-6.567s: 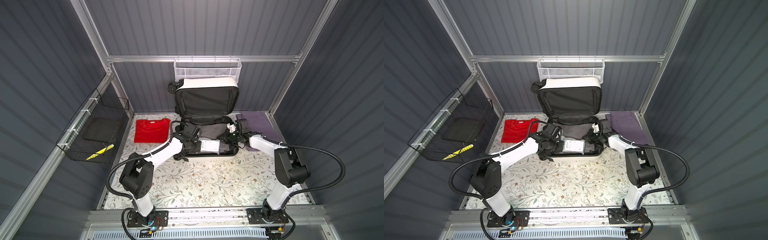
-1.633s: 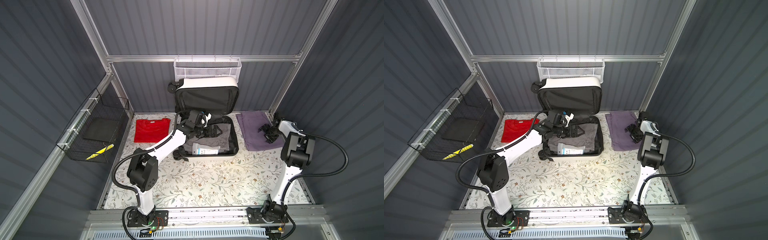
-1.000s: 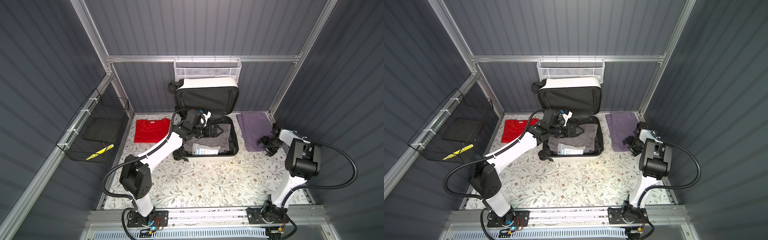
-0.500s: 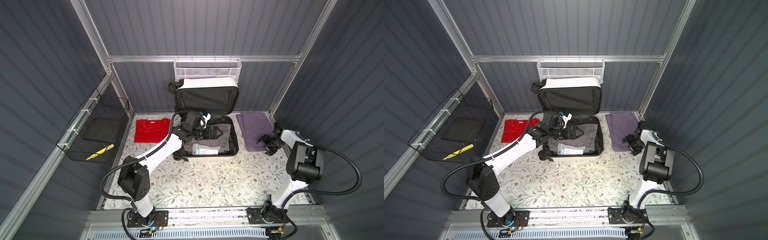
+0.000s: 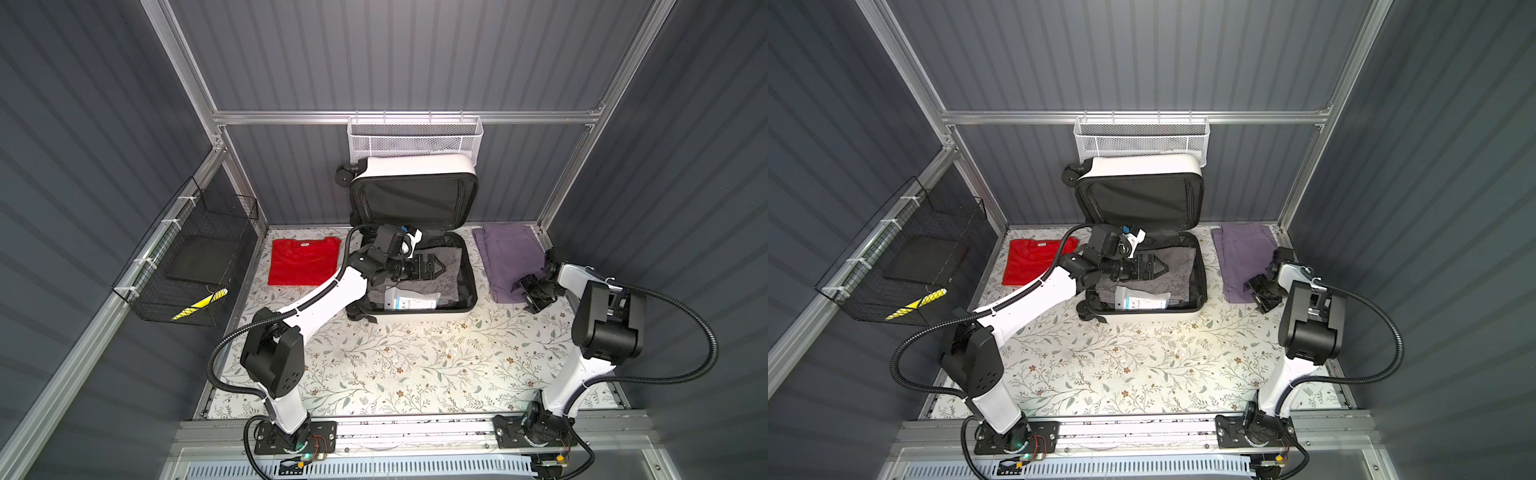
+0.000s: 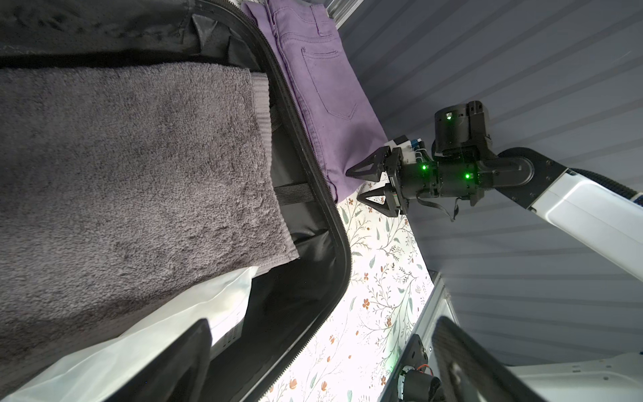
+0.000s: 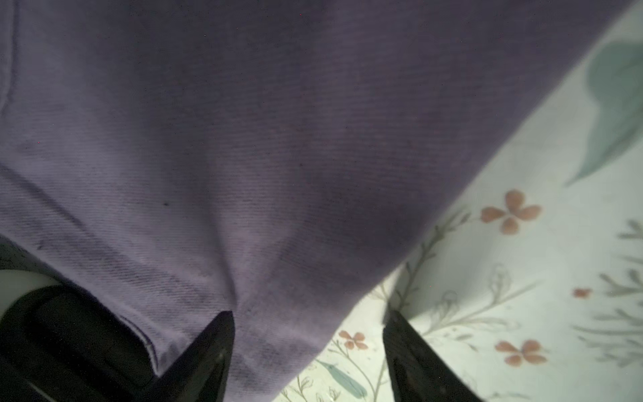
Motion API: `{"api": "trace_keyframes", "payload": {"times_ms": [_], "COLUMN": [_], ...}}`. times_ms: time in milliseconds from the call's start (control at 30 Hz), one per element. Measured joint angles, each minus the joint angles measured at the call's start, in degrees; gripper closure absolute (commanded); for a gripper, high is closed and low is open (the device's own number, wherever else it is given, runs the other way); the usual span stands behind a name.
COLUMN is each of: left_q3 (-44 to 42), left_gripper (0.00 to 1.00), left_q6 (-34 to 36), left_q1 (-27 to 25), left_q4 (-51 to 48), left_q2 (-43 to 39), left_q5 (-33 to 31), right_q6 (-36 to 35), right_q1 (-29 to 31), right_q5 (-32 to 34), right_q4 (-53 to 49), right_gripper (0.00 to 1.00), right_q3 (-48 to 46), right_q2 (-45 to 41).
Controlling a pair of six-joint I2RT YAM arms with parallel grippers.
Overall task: Pack the luggage
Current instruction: 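Grasp the edge of the purple trousers nearest the suitcase with the right gripper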
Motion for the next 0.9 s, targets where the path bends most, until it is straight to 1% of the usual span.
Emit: {"api": "trace_keyframes", "payload": {"times_ms": [33,133,233,333,400,433,633,900], "left_q3": [0.02,0.04,0.04,0.04,0.04,0.04,0.04,0.04], "left_gripper": [0.0,0.0,0.0,0.0,0.0,0.0,0.0,0.0], "left_q6": [0.0,0.0,0.0,0.0,0.0,0.0,-0.04,-0.07], "left_q1": [0.0,-0.02,0.0,-0.02,-0.02,0.0,0.0,0.0], "left_q4": [0.0,0.0,0.0,0.0,0.02,0.02,0.09,1.07], "left_q2": [0.0,0.0,0.02,0.17,0.26,0.28,0.33,0.33], "left_q5": [0.0,0.0,0.0,0.02,0.02,0.04,0.44,0.85], "right_q6": [0.13,0.33,0.48,0.39,0.17,0.33,0.61,2.99], "right_q1": [0.0,0.0,0.0,0.0,-0.02,-0.02,0.02,0.48], "right_q5": [0.0,-0.02,-0.07,-0.04,-0.09,-0.2,-0.26,-0.9], "right_q4": [0.22,0.98,1.84,2.71,3.67,4.24,7.98,9.86], "right_gripper": [0.38,0.49,0.64,0.82,0.98,1.0,1.0,1.0], "right_q3": [0.0,0.11,0.22,-0.35,-1.14,-1.57,-7.67,-23.1], "right_q2": [0.09,0.5,1.05,1.16,1.03,0.7,-3.63,-17.09]}}
